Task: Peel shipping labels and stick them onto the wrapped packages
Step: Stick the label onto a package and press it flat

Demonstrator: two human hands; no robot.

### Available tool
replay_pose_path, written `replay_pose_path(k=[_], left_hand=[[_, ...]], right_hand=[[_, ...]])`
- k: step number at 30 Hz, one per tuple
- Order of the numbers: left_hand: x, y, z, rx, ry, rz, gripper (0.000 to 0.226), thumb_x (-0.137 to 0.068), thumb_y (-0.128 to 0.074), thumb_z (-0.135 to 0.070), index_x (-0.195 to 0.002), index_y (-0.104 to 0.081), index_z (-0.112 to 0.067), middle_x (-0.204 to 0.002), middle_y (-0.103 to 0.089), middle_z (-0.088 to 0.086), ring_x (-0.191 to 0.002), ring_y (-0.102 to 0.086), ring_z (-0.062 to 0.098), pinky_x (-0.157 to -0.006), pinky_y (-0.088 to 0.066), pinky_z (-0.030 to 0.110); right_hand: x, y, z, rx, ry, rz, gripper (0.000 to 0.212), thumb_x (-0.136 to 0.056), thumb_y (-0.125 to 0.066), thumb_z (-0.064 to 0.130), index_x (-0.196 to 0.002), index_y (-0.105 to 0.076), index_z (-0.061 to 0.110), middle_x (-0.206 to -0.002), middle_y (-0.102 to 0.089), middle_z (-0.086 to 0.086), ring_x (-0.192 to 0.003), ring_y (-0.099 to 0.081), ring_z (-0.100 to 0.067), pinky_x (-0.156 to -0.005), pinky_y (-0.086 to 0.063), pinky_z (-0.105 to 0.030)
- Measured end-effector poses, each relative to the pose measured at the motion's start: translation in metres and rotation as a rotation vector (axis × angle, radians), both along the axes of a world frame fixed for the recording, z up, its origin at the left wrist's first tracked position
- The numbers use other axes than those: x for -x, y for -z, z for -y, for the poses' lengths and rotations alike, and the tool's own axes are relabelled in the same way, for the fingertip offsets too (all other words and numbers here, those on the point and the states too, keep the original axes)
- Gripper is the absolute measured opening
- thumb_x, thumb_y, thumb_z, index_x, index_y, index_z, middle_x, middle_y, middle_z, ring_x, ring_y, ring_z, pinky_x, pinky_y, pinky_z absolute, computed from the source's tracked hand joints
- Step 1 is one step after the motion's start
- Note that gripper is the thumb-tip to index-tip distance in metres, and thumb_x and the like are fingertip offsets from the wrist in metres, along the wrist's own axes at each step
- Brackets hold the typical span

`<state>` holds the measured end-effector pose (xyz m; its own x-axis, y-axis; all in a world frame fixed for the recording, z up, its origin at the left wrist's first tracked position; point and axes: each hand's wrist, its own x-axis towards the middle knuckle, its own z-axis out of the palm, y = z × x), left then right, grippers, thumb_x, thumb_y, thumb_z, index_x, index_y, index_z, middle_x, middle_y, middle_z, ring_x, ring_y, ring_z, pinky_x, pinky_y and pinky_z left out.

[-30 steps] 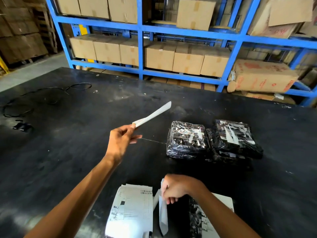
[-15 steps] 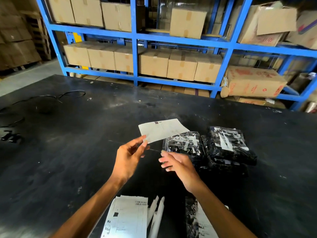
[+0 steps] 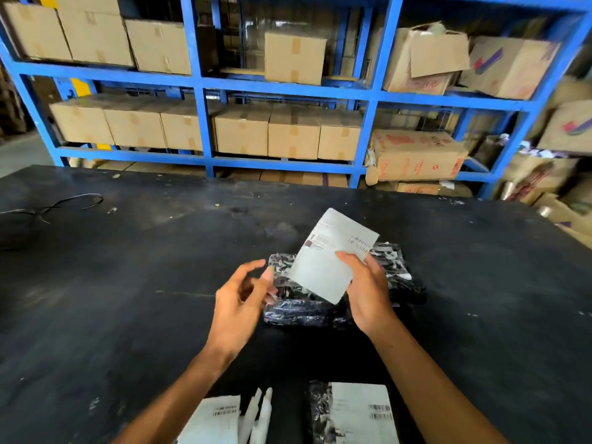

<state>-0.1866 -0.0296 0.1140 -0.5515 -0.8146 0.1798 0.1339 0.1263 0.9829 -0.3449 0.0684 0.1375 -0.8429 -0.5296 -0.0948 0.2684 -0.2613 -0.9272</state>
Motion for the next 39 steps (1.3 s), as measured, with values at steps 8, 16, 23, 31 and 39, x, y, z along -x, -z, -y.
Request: replay_pose_path(k=[8,16,23,31,39], left_hand=[[0.083,-0.027,-0.018,-0.167,0.297,0.121,0.024,-0.086,-0.064,-0.032,-0.096,-0.074,-0.013,-0.090,-0.077,0.005,-0.085,-0.070,0.018,-0.079,-0.054,0.029],[0.152,-0.019,-0.050,-0.248,0.261,0.051,0.011,-0.084,-0.067,-0.008,-0.093,-0.073,-0.006,-0.094,-0.074,0.019,-0.081,-0.068,0.027,-0.066,-0.056,0.032],[0.197,-0.011,-0.050,-0.140,0.178,0.211,0.013,-0.086,-0.064,-0.005,-0.096,-0.071,-0.008,-0.076,-0.071,0.007,-0.064,-0.063,0.017,-0.052,-0.053,0.020],[0.239,0.006,-0.036,-0.054,0.091,0.411,0.012,-0.087,-0.062,0.000,-0.089,-0.066,-0.011,-0.064,-0.062,-0.008,-0.047,-0.058,-0.001,-0.041,-0.045,0.011],[0.253,0.014,-0.031,0.112,0.030,0.591,0.025,-0.085,-0.063,0.002,-0.110,-0.065,-0.001,-0.091,-0.067,0.010,-0.071,-0.061,0.016,-0.057,-0.056,0.026]], right_hand=[[0.055,-0.016,-0.054,-0.140,-0.257,-0.036,0.021,-0.085,-0.056,0.002,-0.101,-0.068,0.009,-0.100,-0.074,-0.011,-0.084,-0.069,-0.027,-0.074,-0.053,-0.036],[0.117,-0.013,-0.094,-0.289,-0.354,-0.118,0.017,-0.092,-0.056,0.010,-0.104,-0.068,0.013,-0.106,-0.074,-0.007,-0.098,-0.070,-0.023,-0.089,-0.054,-0.040],[0.172,-0.002,-0.088,-0.422,-0.312,-0.234,0.012,-0.091,-0.059,0.011,-0.095,-0.070,0.007,-0.102,-0.073,-0.017,-0.091,-0.071,-0.027,-0.085,-0.055,-0.049],[0.211,0.026,-0.052,-0.567,-0.248,-0.368,0.011,-0.084,-0.060,-0.001,-0.082,-0.068,0.007,-0.096,-0.073,-0.019,-0.075,-0.067,-0.022,-0.058,-0.051,-0.029],[0.228,0.046,-0.031,-0.747,-0.257,-0.566,0.008,-0.078,-0.062,0.003,-0.080,-0.069,0.007,-0.069,-0.063,0.004,-0.074,-0.067,-0.021,-0.068,-0.059,-0.048]])
